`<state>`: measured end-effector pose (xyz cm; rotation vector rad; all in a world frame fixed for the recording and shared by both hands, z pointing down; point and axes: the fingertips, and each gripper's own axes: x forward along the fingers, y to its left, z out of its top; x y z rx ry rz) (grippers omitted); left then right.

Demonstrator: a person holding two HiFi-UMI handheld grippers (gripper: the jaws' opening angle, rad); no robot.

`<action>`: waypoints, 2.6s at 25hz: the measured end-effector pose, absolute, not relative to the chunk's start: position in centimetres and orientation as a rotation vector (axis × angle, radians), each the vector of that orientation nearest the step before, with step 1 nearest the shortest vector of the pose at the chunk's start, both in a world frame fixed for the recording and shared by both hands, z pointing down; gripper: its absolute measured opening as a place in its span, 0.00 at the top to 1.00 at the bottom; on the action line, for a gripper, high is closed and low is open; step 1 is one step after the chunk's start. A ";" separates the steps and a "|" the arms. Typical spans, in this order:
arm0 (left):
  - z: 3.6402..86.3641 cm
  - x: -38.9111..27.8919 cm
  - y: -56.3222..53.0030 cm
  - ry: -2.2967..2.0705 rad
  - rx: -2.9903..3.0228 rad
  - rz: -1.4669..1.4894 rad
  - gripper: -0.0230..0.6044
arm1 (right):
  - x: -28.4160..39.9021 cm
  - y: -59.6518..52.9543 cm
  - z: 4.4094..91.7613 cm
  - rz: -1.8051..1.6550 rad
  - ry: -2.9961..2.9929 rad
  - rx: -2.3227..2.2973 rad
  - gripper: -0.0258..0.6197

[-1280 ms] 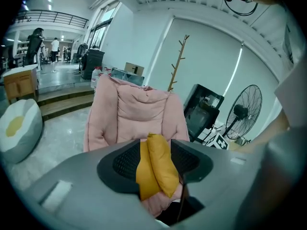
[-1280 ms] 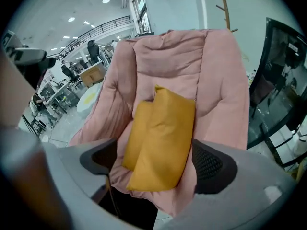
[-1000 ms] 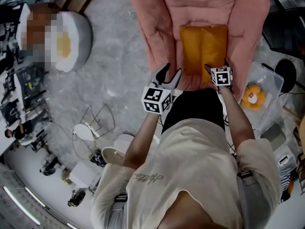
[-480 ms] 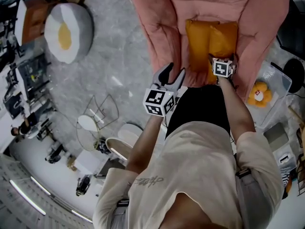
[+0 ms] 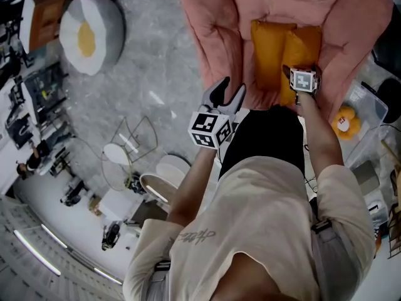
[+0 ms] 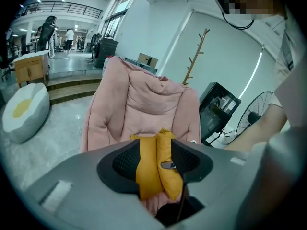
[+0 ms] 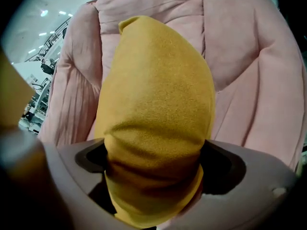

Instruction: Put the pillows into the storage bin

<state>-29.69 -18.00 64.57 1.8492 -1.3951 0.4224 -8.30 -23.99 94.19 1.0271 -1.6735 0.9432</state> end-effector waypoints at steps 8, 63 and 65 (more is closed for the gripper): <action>63.7 -28.2 -18.4 -1.376 1.895 0.395 0.62 | -7.5 -23.1 92.3 0.982 -1.698 0.959 0.31; 55.3 -2.5 -10.7 -0.736 2.502 0.450 0.62 | 27.0 7.2 68.3 1.204 -1.531 1.916 0.27; 54.8 -0.8 -10.9 -0.752 2.505 0.458 0.62 | 29.6 8.4 69.0 1.228 -1.495 1.930 0.27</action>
